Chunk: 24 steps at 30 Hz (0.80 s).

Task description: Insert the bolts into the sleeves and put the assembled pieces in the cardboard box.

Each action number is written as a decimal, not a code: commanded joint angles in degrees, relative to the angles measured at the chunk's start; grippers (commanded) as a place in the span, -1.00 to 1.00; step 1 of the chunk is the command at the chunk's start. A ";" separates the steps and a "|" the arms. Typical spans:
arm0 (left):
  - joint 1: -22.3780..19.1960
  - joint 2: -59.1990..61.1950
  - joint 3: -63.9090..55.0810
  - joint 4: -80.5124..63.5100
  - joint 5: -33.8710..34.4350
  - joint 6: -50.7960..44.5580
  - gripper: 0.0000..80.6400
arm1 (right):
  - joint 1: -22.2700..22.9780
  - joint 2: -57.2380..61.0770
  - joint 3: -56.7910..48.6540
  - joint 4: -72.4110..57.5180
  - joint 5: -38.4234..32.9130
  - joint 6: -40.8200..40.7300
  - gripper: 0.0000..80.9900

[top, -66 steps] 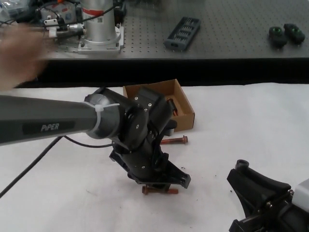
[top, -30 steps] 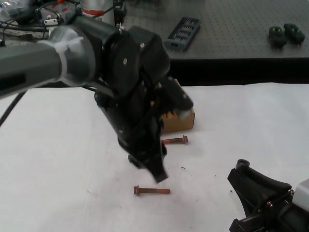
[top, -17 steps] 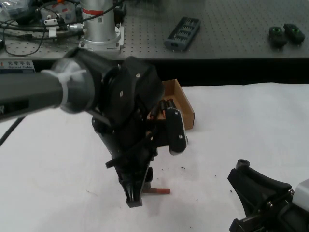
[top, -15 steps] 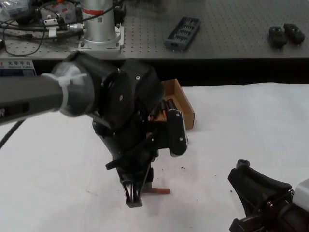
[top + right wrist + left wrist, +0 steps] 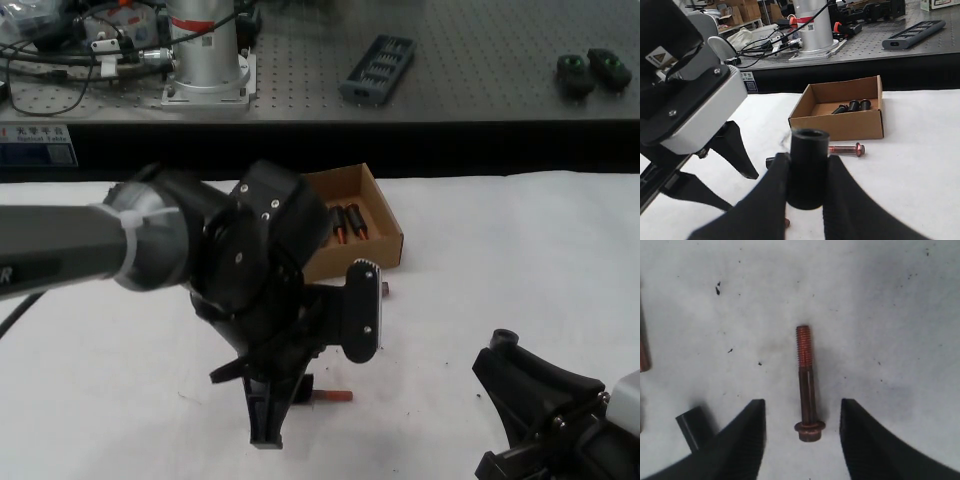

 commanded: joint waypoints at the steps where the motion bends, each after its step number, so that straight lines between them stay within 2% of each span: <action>1: 0.00 0.38 1.31 -3.38 -0.84 -1.49 0.21 | 0.08 -0.52 -0.44 -3.28 4.33 3.45 -0.86; 2: 0.00 0.86 1.31 -3.90 -2.03 -2.70 0.28 | 0.08 -0.52 -0.44 -3.28 4.06 3.42 -0.86; 4: 0.00 1.99 1.31 -4.89 -4.72 -3.33 0.26 | 0.08 -0.52 -0.44 -3.28 3.96 3.42 -0.86; 8: 0.00 3.95 1.31 -5.19 -4.51 -2.89 -0.01 | 0.08 -0.52 -0.44 -3.28 3.96 3.42 -0.86; 10: 0.00 4.82 1.31 -5.16 -4.51 -2.89 -0.08 | 0.08 -0.52 -0.44 -3.28 3.96 3.42 -0.86; 21: 0.17 8.12 1.31 -6.44 -4.17 -2.56 -0.10 | 0.08 -0.52 -0.44 -3.55 3.99 3.42 -0.86; 24: 0.17 9.44 1.31 -5.31 -4.02 -4.38 -0.29 | 0.08 -0.52 -0.44 -3.55 3.99 3.42 -0.86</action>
